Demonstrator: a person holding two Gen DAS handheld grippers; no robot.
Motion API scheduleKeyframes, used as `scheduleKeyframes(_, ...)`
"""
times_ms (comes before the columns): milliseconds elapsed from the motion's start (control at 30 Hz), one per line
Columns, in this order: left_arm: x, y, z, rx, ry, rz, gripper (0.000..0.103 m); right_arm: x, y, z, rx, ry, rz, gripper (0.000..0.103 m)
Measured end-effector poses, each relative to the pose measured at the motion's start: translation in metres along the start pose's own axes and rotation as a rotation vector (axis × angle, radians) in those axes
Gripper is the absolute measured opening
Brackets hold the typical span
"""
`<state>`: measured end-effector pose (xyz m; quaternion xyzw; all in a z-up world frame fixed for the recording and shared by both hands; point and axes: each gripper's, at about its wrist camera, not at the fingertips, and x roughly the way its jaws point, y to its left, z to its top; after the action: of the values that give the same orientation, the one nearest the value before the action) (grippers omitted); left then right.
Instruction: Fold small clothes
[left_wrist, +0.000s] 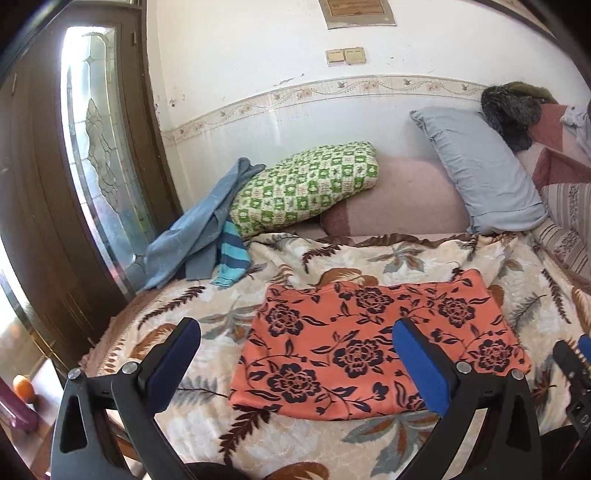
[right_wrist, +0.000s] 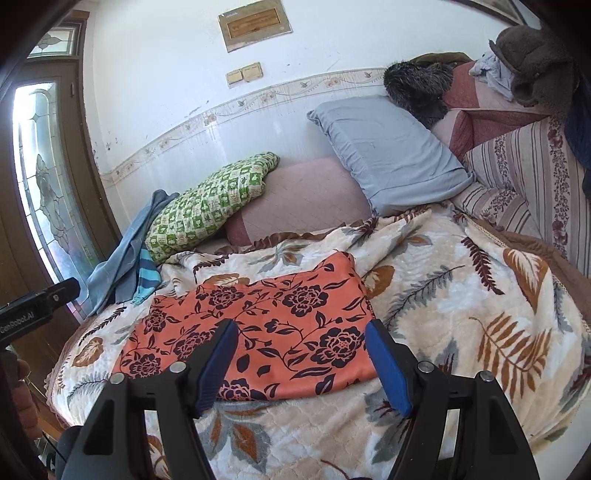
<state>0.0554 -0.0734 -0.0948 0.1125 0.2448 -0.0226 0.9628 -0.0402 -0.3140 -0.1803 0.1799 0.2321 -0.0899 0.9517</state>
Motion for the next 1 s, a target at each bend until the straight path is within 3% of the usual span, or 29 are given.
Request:
scheduleKeyframes(133,-0.003,0.009,-0.001,0.008,-0.020,0.003,0.103,-0.006,0.014,0.003,-0.035,-0.011,0.003,0.074)
scheduleKeyframes(667,0.016,0.037,-0.009,-0.051,0.034,-0.026,0.103,-0.006,0.059,0.007,-0.100,0.004,0.052,0.074)
scheduleKeyframes(1000,0.027,0.053,-0.017,-0.102,0.043,-0.084,0.103,-0.004,0.084,0.008,-0.146,0.012,0.073,0.074)
